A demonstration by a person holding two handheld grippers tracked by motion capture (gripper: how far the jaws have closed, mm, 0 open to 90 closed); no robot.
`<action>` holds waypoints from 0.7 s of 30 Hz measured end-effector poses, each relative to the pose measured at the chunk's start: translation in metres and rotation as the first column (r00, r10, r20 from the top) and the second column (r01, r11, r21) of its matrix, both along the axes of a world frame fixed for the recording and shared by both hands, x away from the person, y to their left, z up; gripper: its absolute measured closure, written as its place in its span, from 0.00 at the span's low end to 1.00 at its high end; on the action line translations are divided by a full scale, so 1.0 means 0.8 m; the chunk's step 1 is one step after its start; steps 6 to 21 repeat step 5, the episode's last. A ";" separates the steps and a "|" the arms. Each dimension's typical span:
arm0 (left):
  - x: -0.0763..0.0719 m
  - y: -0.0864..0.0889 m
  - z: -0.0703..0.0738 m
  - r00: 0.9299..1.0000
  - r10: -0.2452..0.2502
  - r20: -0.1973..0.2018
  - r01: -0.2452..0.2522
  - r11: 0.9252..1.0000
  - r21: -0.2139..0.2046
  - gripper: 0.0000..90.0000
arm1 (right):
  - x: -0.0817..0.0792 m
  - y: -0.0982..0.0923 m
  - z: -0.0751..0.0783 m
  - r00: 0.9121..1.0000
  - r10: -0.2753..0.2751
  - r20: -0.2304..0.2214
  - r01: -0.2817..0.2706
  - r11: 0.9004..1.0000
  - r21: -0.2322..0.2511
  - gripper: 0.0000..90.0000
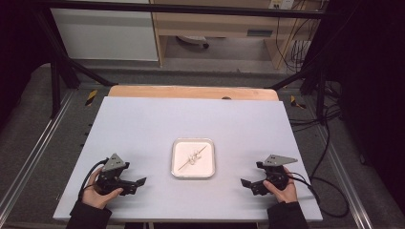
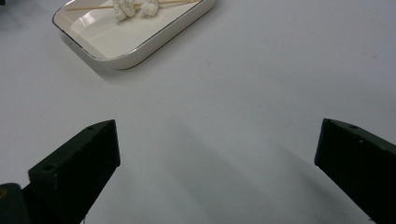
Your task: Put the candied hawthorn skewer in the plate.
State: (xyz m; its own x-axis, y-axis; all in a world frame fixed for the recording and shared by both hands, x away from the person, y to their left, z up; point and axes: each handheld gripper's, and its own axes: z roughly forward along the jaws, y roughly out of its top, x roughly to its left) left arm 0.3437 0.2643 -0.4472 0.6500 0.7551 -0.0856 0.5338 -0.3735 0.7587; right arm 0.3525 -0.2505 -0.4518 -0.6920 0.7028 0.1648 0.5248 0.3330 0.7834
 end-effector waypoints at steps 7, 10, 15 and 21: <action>0.000 -0.001 0.001 1.000 -0.003 0.006 0.003 1.000 0.000 0.09 | 0.000 -0.001 -0.004 1.000 -0.001 -0.014 0.001 1.000 -0.002 0.01; 0.000 -0.001 0.001 1.000 -0.003 0.006 0.003 1.000 0.000 0.09 | 0.000 -0.001 -0.004 1.000 -0.001 -0.014 0.001 1.000 -0.002 0.01; 0.000 -0.001 0.001 1.000 -0.003 0.006 0.003 1.000 0.000 0.09 | 0.000 -0.001 -0.004 1.000 -0.001 -0.014 0.001 1.000 -0.002 0.01; 0.000 -0.001 0.001 1.000 -0.003 0.006 0.003 1.000 0.000 0.09 | 0.000 -0.001 -0.004 1.000 -0.001 -0.014 0.001 1.000 -0.002 0.01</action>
